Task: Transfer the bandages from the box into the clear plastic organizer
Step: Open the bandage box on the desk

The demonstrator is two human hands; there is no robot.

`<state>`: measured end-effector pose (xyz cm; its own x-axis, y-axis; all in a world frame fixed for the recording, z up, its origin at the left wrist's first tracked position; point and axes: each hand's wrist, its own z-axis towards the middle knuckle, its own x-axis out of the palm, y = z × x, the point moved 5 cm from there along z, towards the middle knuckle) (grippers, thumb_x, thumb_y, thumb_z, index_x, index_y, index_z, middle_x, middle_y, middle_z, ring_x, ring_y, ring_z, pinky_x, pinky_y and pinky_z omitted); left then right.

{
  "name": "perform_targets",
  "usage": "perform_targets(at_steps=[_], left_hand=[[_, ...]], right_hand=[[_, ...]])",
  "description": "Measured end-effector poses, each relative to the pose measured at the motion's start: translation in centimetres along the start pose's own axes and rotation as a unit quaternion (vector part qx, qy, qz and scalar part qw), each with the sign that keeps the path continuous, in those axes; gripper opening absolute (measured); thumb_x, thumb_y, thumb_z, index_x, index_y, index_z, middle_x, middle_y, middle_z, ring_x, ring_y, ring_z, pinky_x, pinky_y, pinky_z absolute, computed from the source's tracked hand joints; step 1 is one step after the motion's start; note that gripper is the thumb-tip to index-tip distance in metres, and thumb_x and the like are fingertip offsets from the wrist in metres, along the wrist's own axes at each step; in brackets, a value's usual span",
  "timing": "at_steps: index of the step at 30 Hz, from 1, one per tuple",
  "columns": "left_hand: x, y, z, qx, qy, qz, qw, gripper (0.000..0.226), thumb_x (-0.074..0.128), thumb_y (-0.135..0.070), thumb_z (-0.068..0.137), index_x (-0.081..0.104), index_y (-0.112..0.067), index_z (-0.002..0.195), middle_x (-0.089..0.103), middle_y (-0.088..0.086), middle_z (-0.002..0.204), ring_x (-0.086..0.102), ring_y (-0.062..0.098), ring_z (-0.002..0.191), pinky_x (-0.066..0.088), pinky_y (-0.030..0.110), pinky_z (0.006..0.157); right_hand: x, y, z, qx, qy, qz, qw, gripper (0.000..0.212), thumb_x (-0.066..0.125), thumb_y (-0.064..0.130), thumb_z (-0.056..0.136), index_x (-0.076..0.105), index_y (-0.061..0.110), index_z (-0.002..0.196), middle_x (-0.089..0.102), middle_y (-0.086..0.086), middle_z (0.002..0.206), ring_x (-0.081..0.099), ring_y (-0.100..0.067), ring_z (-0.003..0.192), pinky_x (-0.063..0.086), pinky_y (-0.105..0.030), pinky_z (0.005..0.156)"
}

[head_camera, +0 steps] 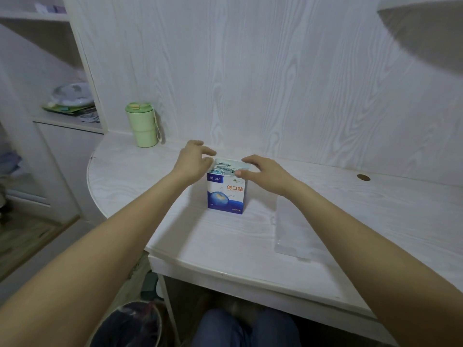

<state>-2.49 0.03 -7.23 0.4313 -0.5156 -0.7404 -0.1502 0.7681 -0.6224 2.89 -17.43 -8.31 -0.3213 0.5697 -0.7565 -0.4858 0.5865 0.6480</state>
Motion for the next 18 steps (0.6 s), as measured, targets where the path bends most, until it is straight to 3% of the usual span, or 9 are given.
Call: perform_targets(at_steps=[2,4,7,9,11,14,16,18], left_hand=[[0.0,-0.2,0.0,0.033,0.004,0.077,0.996,0.033,0.048,-0.019,0.096,0.058,-0.014,0.127,0.027,0.007,0.150,0.031,0.028,0.134,0.032,0.037,0.105],[0.3,-0.9,-0.3,0.048,0.038,0.082,0.995,0.034,0.046,-0.022,0.098,0.054,-0.016,0.131,0.033,0.008,0.147,0.036,0.026,0.132,0.032,0.039,0.107],[0.4,-2.6,-1.4,0.089,0.000,0.149,0.985,0.039,0.037,-0.025,0.100,0.042,-0.022,0.139,0.028,0.003,0.153,0.021,0.024,0.142,0.010,0.053,0.114],[0.4,-4.8,-2.9,0.156,-0.044,0.163,0.973,0.040,0.035,-0.026,0.101,0.039,-0.023,0.141,0.022,-0.001,0.156,0.010,0.020,0.145,0.000,0.052,0.114],[0.8,-7.3,-5.0,0.258,-0.057,0.134,0.955,0.038,0.039,-0.023,0.099,0.046,-0.020,0.136,0.028,-0.001,0.153,0.019,0.020,0.142,0.011,0.041,0.115],[3.2,-10.8,-8.4,0.381,0.040,0.095,0.919,0.038,0.049,-0.015,0.094,0.049,-0.018,0.132,0.031,-0.003,0.149,0.036,0.017,0.132,0.039,0.034,0.099],[6.0,-12.3,-10.3,0.394,0.148,0.128,0.898,0.046,0.051,-0.027,0.094,0.040,-0.021,0.138,0.030,-0.007,0.148,0.042,0.015,0.125,0.043,0.036,0.095],[8.7,-13.0,-11.6,0.367,0.238,0.178,0.881,0.065,0.053,-0.049,0.090,0.030,-0.023,0.145,0.029,-0.006,0.150,0.040,0.015,0.129,0.038,0.034,0.101]], right_hand=[[0.5,-0.1,-0.2,0.018,0.002,0.044,0.999,0.053,0.056,0.043,0.091,0.042,0.020,0.137,0.045,0.001,0.142,0.040,-0.017,0.128,0.036,-0.028,0.092],[0.8,-0.2,-0.6,0.036,-0.004,0.085,0.996,0.054,0.055,0.042,0.093,0.038,0.021,0.140,0.044,0.000,0.144,0.041,-0.016,0.126,0.037,-0.028,0.091],[0.3,0.3,-1.6,0.028,-0.028,0.090,0.995,0.062,0.047,0.047,0.095,0.026,0.023,0.148,0.031,-0.001,0.152,0.031,-0.020,0.138,0.031,-0.036,0.109],[-1.4,0.6,-3.1,0.007,-0.064,0.068,0.996,0.060,0.042,0.046,0.097,0.024,0.024,0.149,0.024,0.002,0.156,0.022,-0.018,0.143,0.019,-0.035,0.115],[-3.6,-0.1,-5.2,0.001,-0.082,0.041,0.996,0.057,0.041,0.046,0.097,0.026,0.026,0.148,0.027,0.004,0.155,0.024,-0.015,0.142,0.019,-0.033,0.114],[-6.3,-3.2,-9.1,0.043,-0.057,0.002,0.997,0.054,0.050,0.046,0.093,0.038,0.027,0.142,0.042,0.006,0.145,0.037,-0.012,0.135,0.030,-0.032,0.109],[-7.1,-5.5,-11.5,0.081,-0.037,-0.031,0.996,0.050,0.056,0.041,0.092,0.044,0.025,0.137,0.048,0.005,0.140,0.041,-0.010,0.131,0.033,-0.030,0.107],[-7.2,-7.3,-13.4,0.109,-0.022,-0.065,0.992,0.050,0.059,0.040,0.090,0.045,0.025,0.136,0.048,0.004,0.140,0.042,-0.011,0.130,0.033,-0.031,0.107]])
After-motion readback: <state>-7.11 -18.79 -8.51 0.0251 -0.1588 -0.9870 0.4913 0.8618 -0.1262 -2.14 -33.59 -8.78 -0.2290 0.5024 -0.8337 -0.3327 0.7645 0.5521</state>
